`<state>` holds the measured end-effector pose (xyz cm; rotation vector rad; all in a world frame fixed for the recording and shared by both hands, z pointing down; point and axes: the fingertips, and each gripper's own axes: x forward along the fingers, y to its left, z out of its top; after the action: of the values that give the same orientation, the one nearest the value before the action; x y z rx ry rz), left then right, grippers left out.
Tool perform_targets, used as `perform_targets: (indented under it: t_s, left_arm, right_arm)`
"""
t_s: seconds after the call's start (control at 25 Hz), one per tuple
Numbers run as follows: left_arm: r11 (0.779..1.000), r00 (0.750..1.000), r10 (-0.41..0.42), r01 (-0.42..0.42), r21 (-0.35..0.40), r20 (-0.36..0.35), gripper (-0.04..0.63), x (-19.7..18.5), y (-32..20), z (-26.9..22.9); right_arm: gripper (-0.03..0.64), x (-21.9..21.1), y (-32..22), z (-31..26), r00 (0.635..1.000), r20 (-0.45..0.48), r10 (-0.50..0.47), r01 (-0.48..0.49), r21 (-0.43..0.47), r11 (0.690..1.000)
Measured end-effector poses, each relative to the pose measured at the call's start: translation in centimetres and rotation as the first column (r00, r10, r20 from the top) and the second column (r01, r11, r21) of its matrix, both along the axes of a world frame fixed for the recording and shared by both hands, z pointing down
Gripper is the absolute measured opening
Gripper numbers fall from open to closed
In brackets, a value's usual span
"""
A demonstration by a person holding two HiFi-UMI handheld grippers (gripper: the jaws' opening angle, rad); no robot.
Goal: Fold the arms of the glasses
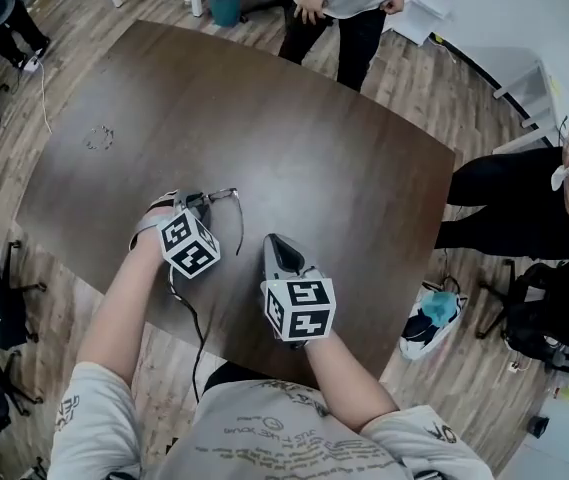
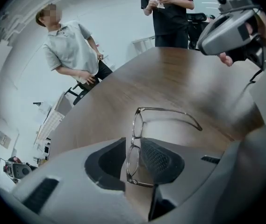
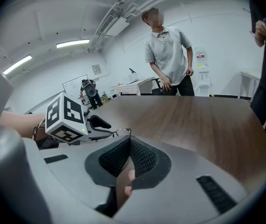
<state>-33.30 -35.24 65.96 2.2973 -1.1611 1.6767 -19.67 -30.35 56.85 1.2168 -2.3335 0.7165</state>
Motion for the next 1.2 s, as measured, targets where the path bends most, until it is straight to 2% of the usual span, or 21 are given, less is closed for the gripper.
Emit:
perform_targets:
  t_s: [0.24,0.44,0.68,0.88,1.2]
  left_arm:
    - [0.997,0.999,-0.036,0.034,-0.072,-0.023,0.107,0.0,-1.8,1.1]
    - [0.986,1.000,-0.025,0.024,-0.162,-0.001,0.106,-0.2,-1.7,2.6]
    - [0.973,1.000,-0.005,0.011,-0.229,0.026,0.054,0.2,-1.5,2.9]
    - [0.975,1.000,-0.001,0.004,-0.223,0.013,0.038,1.0,-0.8,2.0]
    - [0.990,0.998,-0.015,0.007,-0.138,-0.056,0.034,2.4,0.6,-1.6]
  right_arm:
    - [0.014,1.4,-0.1,0.5,1.000,-0.023,0.019,-0.019,-0.009,1.000]
    - [0.014,2.1,0.3,0.2,0.999,-0.028,0.031,-0.031,-0.005,1.000]
    - [0.014,3.5,0.4,-0.1,0.998,-0.031,0.050,-0.050,-0.003,0.999]
    - [0.014,4.0,0.8,-0.8,0.999,-0.027,0.044,-0.044,0.006,0.999]
    - [0.014,4.1,1.4,-2.1,1.000,-0.008,0.014,-0.013,0.026,1.000]
